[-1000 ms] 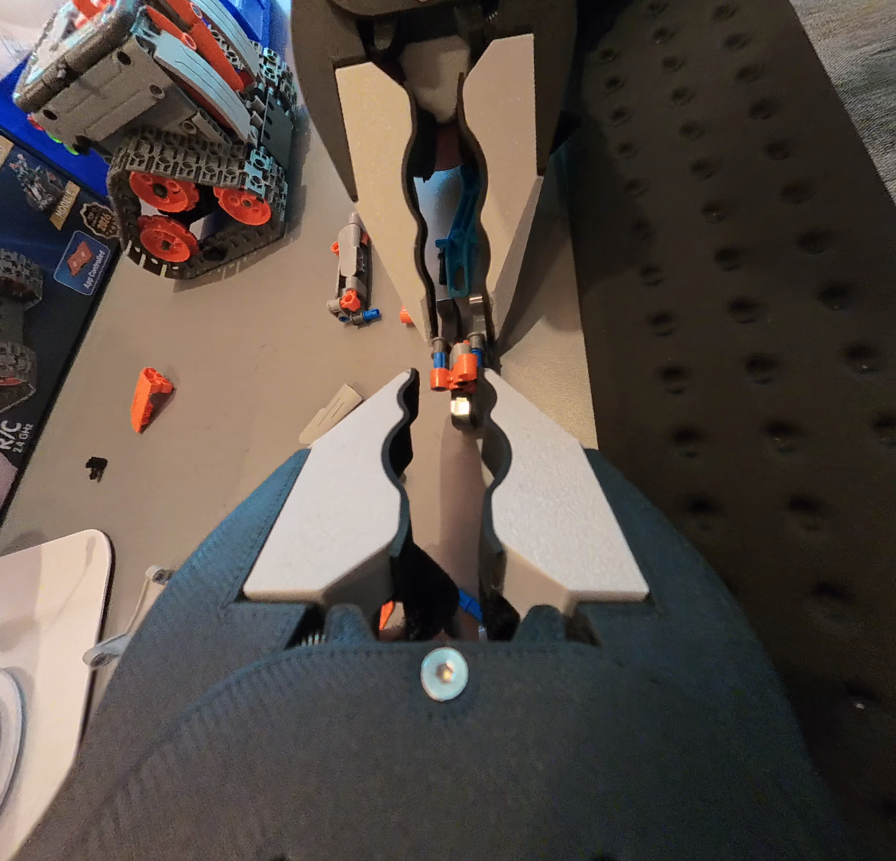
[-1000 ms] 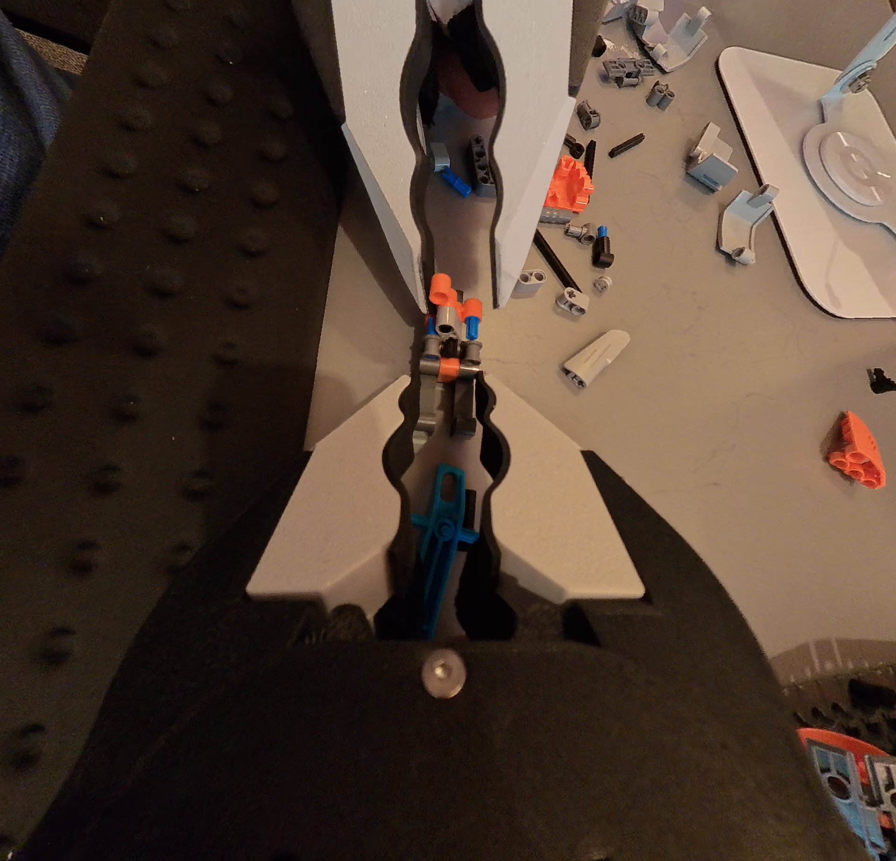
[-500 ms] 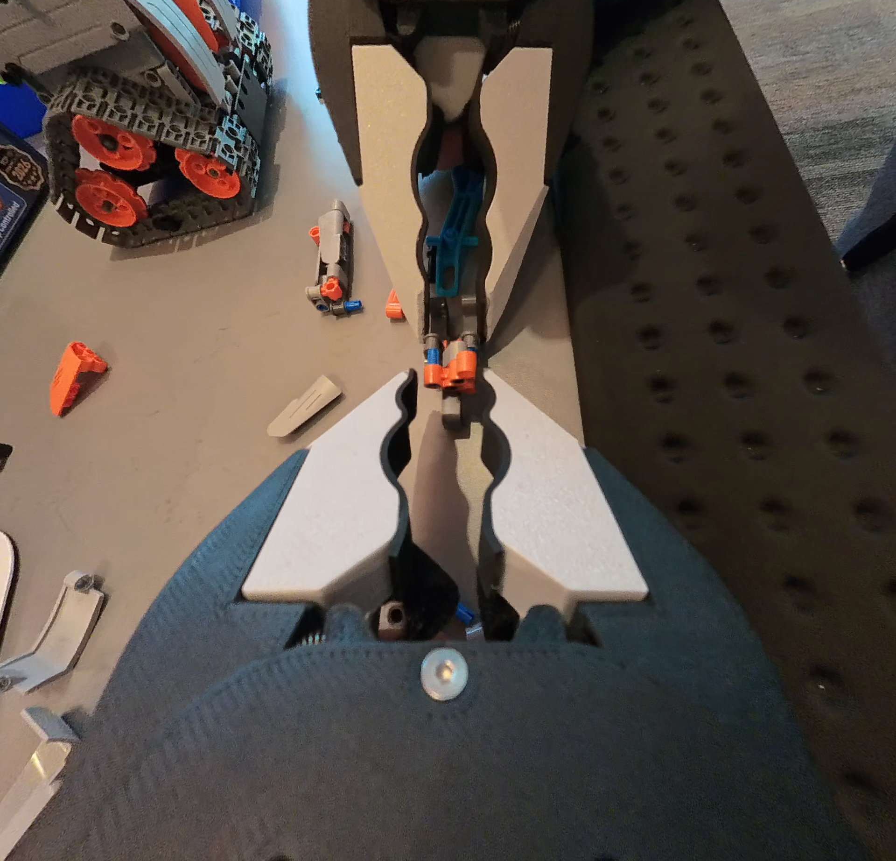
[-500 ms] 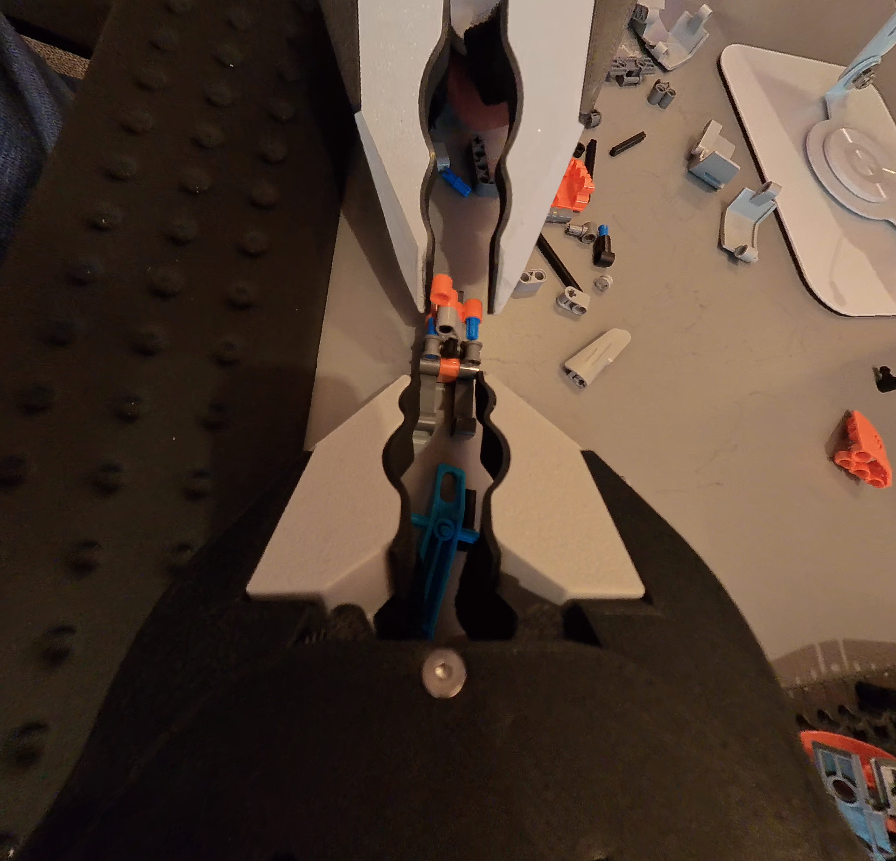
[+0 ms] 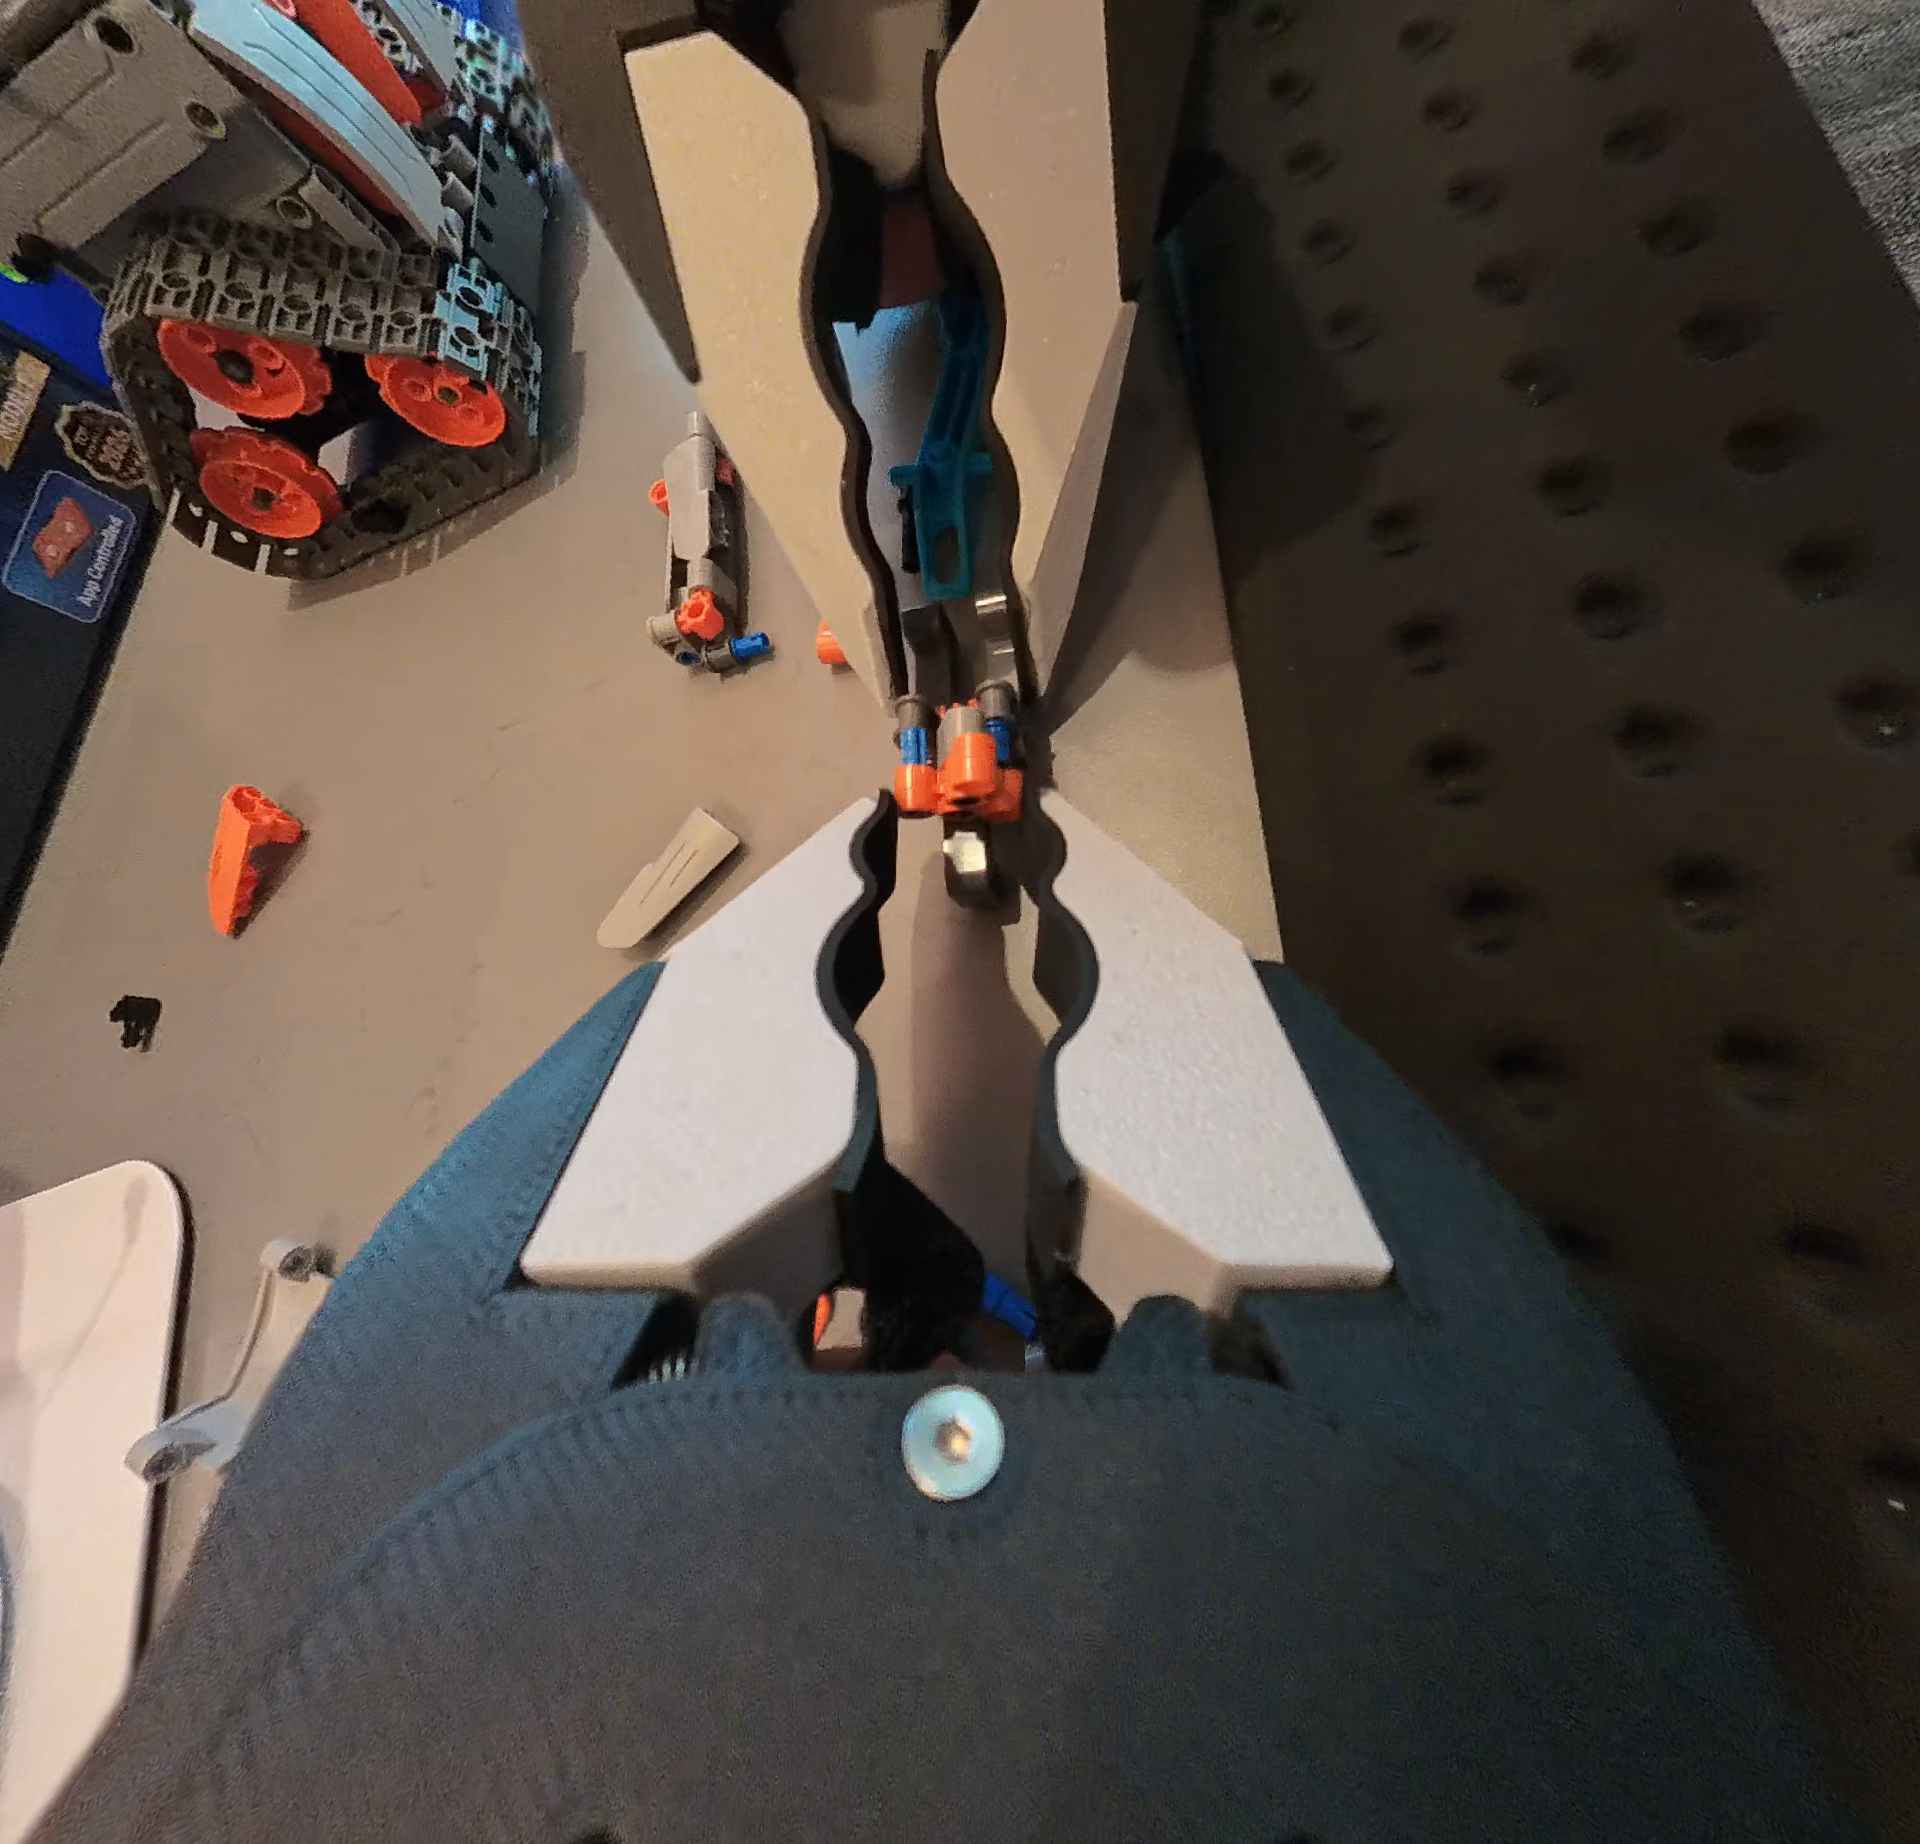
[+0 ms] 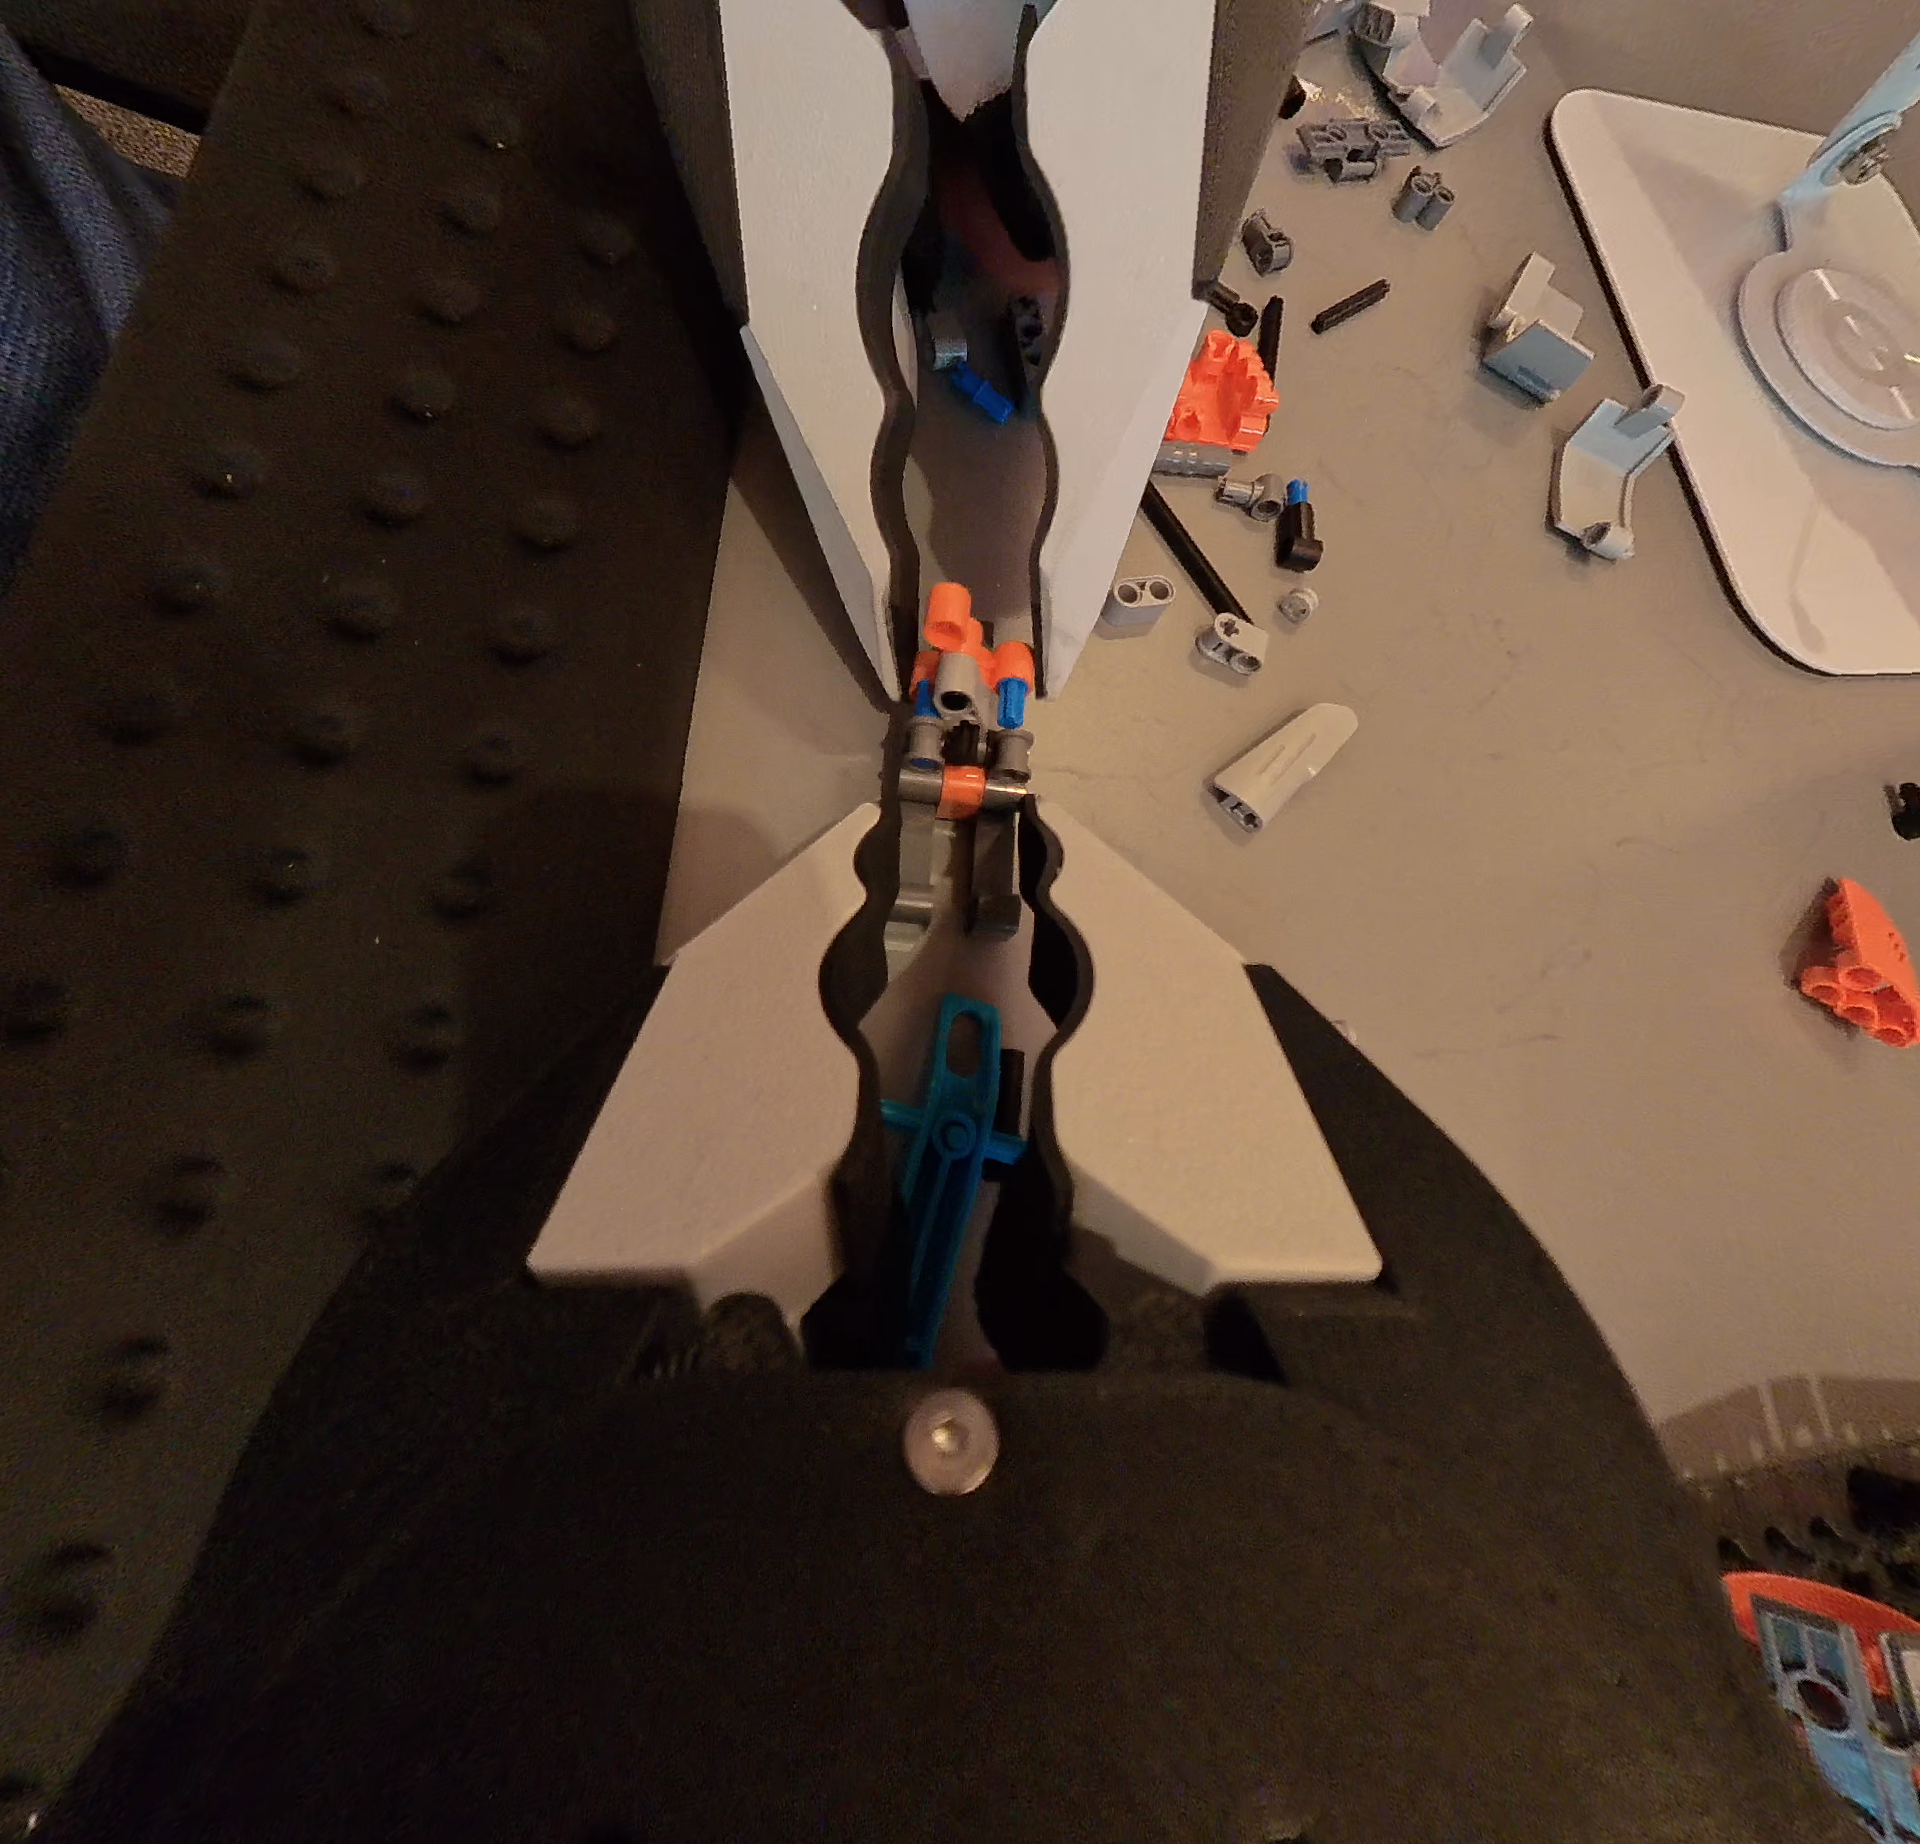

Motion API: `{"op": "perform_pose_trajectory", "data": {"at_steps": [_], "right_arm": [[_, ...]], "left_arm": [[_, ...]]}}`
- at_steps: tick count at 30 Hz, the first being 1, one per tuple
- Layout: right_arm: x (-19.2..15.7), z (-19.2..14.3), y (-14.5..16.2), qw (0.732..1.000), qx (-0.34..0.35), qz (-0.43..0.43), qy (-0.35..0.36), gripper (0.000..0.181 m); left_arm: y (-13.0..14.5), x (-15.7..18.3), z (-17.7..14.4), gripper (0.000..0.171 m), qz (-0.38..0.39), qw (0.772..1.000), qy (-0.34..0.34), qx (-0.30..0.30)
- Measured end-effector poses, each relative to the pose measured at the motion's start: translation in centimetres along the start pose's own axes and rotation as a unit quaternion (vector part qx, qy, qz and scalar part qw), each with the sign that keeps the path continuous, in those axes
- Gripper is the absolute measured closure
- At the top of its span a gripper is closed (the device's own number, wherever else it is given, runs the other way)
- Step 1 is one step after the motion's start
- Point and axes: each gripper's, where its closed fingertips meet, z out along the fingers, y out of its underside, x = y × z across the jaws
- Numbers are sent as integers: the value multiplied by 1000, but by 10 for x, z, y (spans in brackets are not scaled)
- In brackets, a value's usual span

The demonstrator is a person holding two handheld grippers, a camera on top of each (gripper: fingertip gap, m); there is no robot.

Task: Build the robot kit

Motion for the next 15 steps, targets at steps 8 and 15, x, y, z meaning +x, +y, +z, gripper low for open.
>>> {"op": "perform_pose_trajectory", "data": {"at_steps": [8, 15], "right_arm": [[0, 0, 0, 1000, 0, -3, 0, 161], [0, 1, -1, 1000, -2, -8, 4, 161]], "left_arm": [[-1, 1, -1, 150, -32, 999, 20, 0], [-2, 1, -2, 150, -74, 996, 50, 0]]}}
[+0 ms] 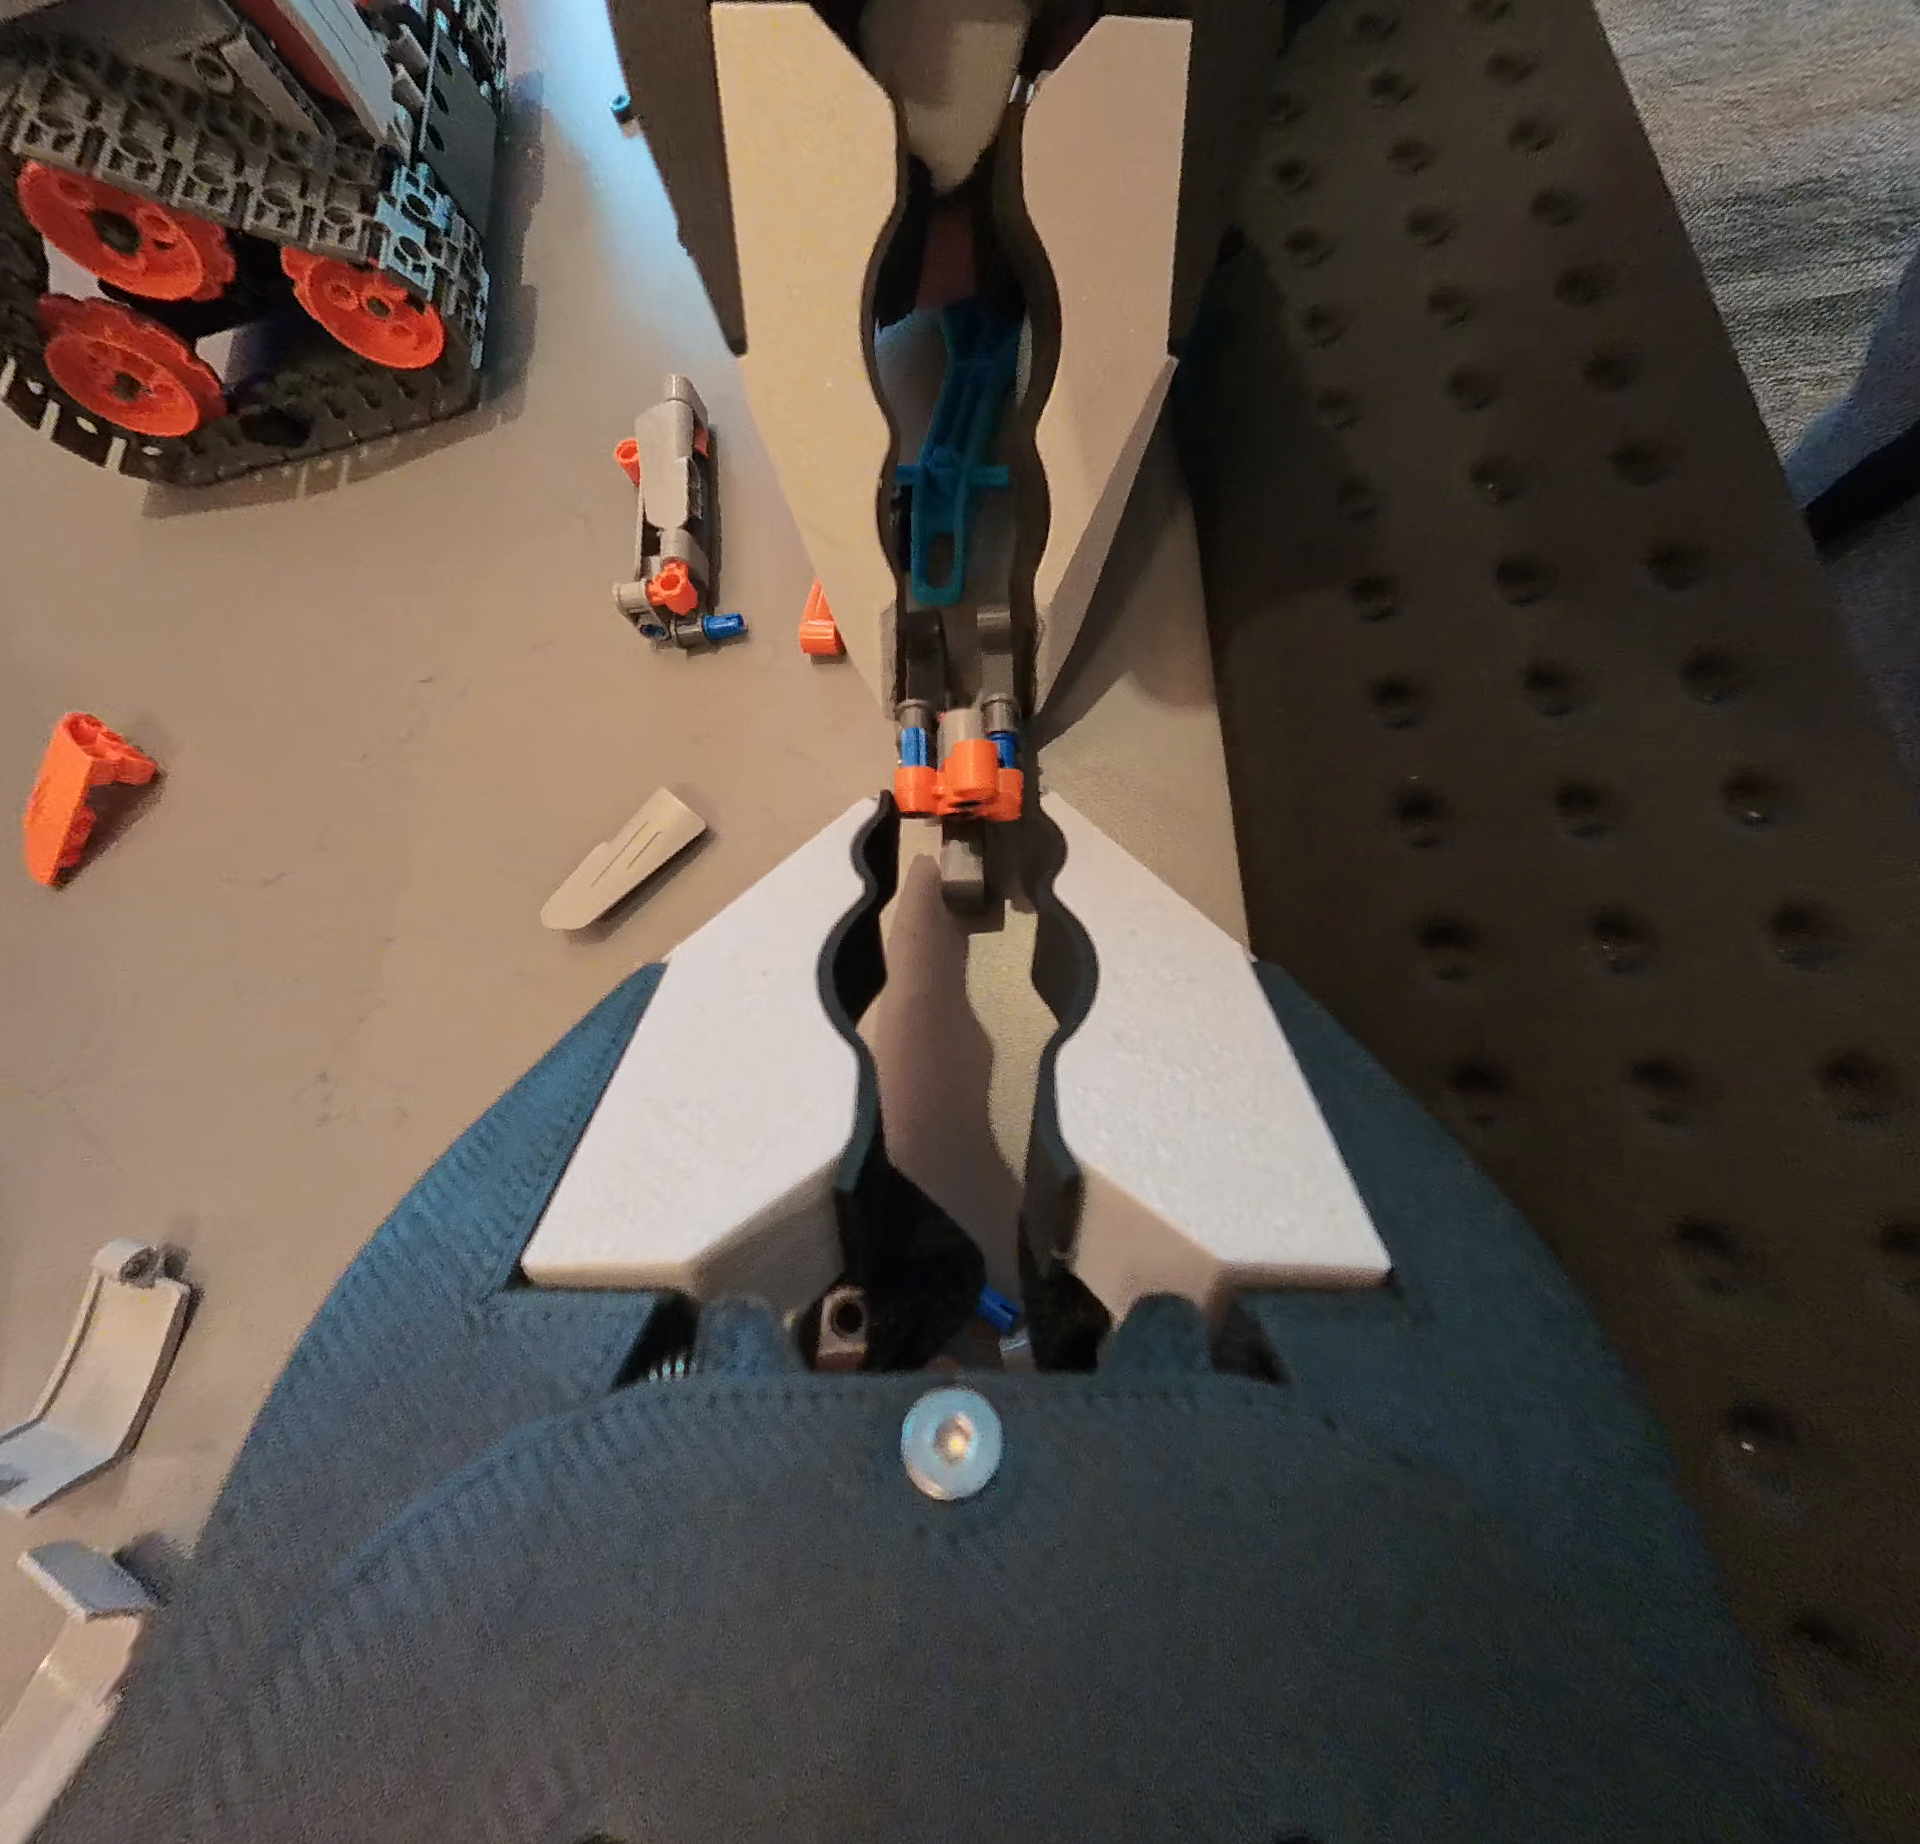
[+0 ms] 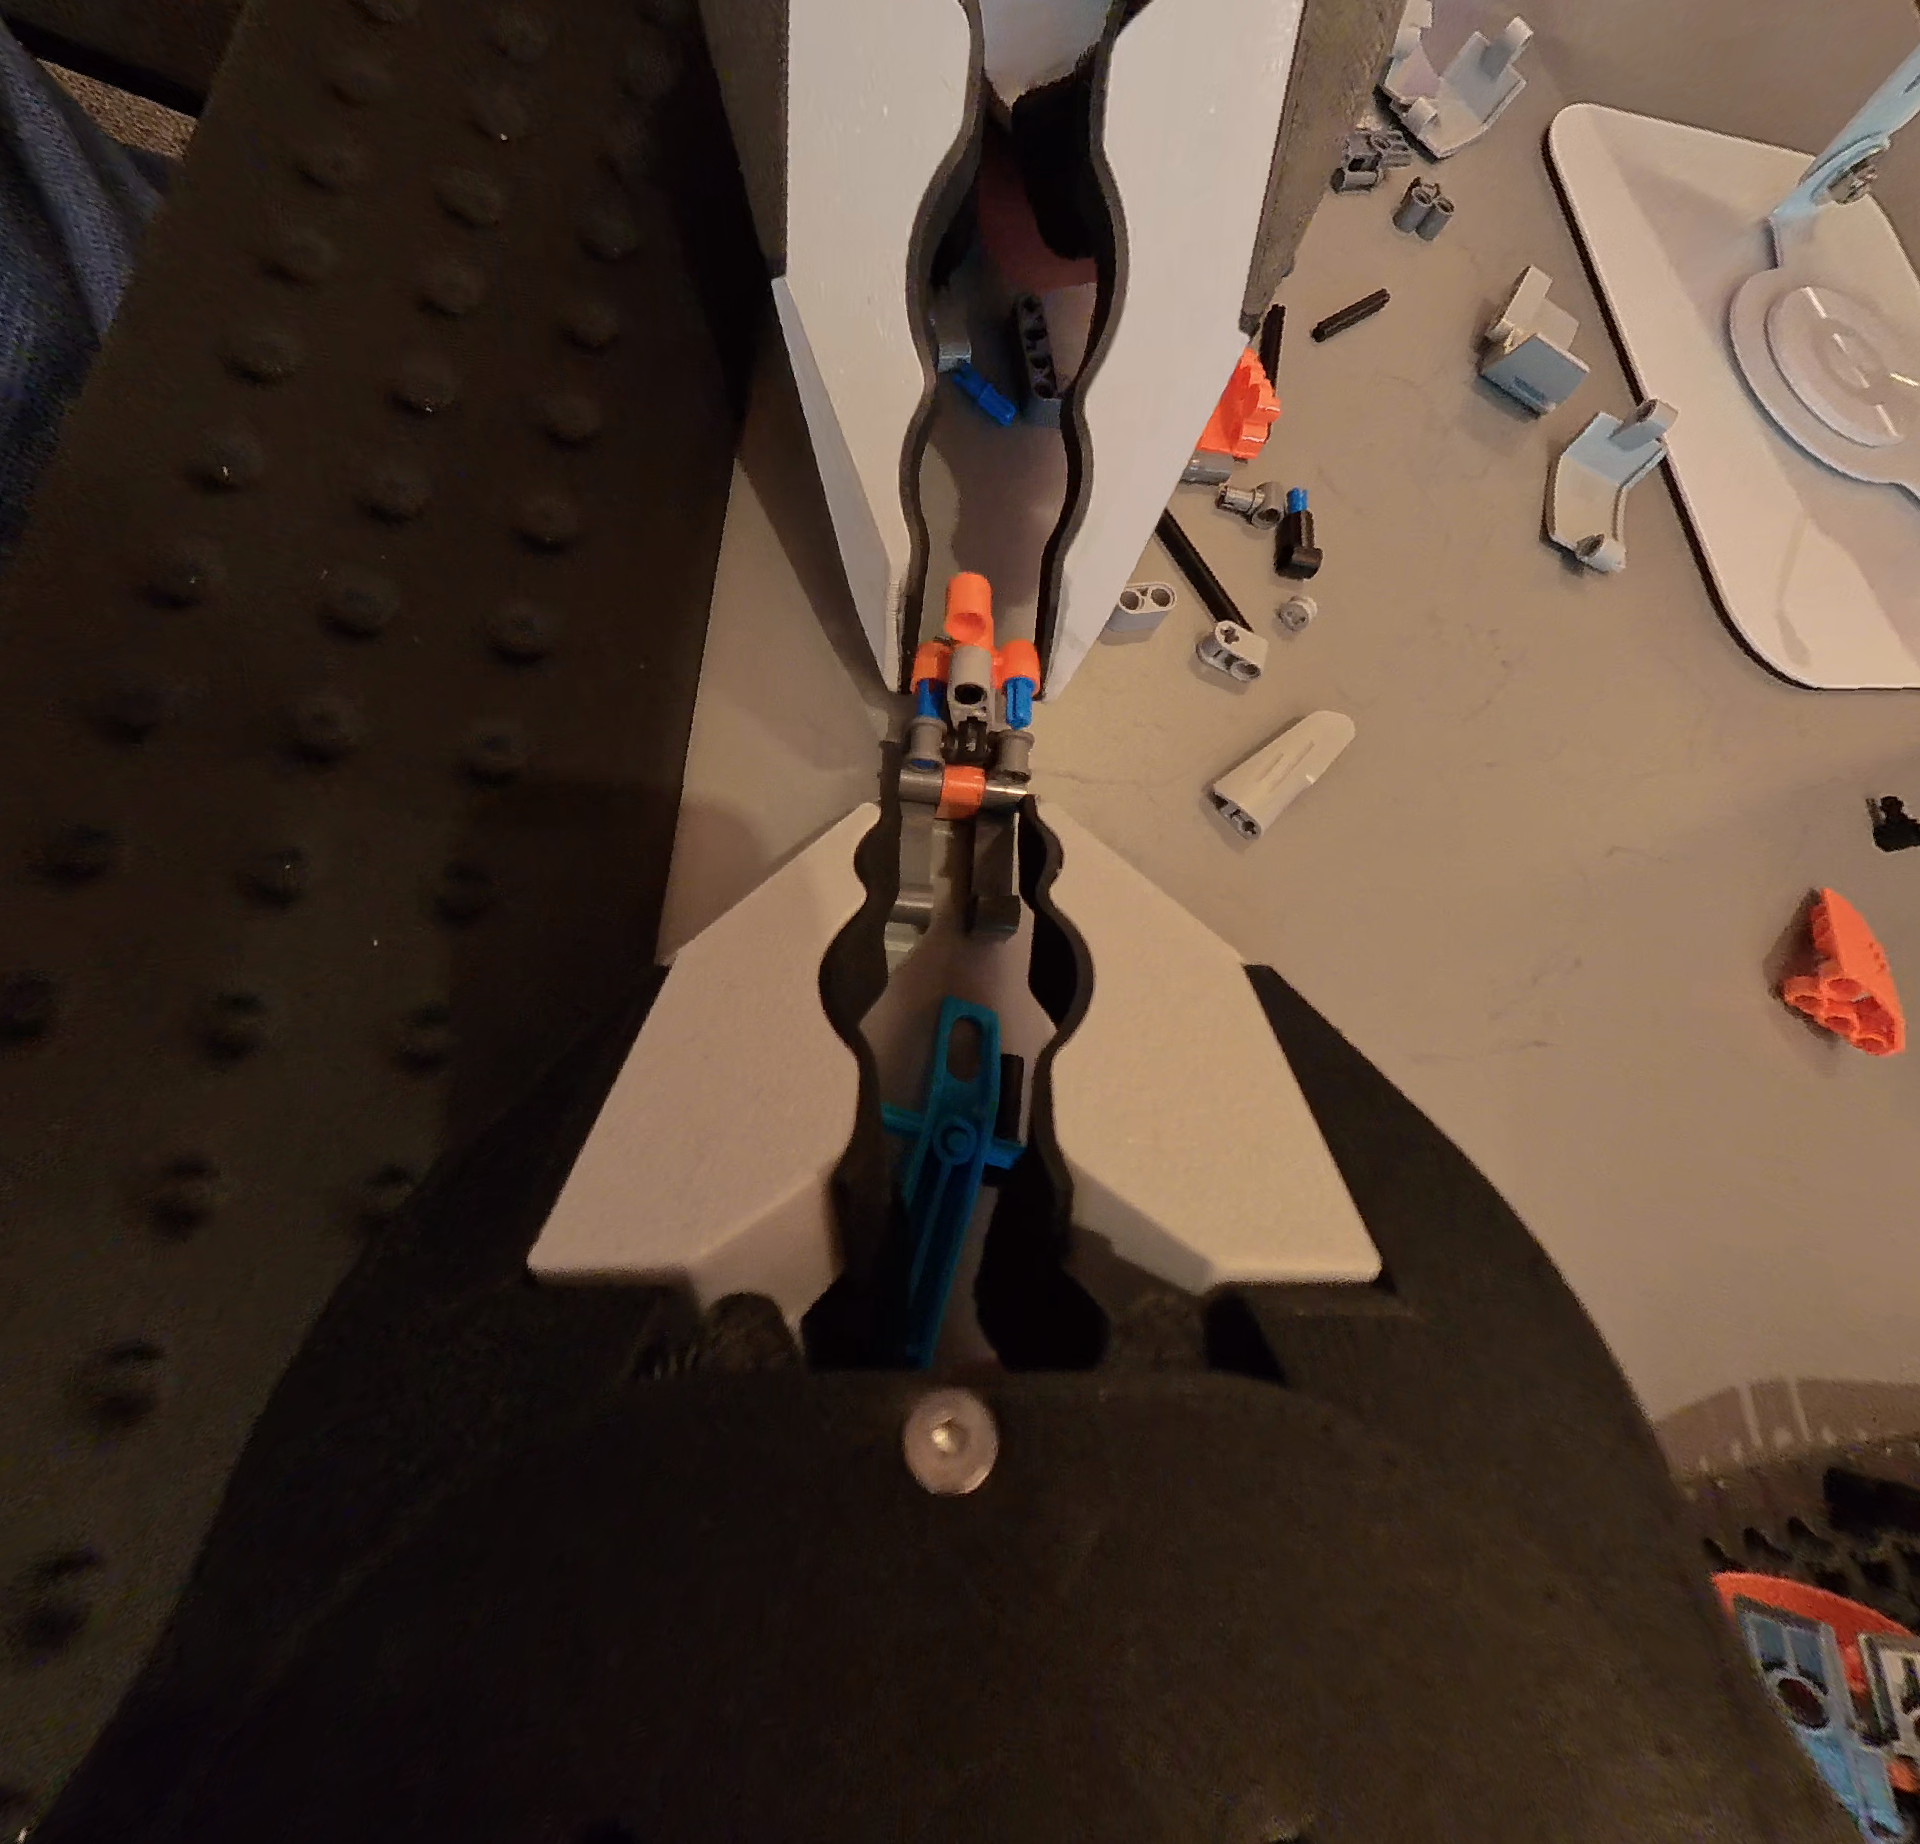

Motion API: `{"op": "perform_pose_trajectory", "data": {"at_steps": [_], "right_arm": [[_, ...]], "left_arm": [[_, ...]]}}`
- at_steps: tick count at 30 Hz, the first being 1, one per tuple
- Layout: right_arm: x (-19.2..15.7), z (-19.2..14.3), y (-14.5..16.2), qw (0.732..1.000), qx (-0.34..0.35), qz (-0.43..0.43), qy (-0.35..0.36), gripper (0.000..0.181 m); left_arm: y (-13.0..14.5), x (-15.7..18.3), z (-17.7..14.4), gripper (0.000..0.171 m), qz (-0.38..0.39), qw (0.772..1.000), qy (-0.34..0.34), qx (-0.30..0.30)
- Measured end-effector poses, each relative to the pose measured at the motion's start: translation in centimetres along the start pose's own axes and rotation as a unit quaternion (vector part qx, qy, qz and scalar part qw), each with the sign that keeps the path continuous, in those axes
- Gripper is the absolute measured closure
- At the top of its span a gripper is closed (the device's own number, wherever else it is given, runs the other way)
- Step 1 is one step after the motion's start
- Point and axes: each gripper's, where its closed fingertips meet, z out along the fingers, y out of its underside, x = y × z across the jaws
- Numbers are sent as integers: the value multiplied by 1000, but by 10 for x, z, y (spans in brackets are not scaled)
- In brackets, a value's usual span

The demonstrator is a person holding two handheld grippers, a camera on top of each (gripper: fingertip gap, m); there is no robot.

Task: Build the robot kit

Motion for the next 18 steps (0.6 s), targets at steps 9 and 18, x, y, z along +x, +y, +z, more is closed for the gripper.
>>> {"op": "perform_pose_trajectory", "data": {"at_steps": [9, 18], "right_arm": [[-1, 0, -1, 1000, -11, -5, 7, 161], [-1, 1, -2, 999, -16, -21, 23, 161]], "left_arm": [[2, 2, 0, 150, -42, 999, 27, -19], [5, 5, -2, 150, -62, 995, 23, -77]]}}
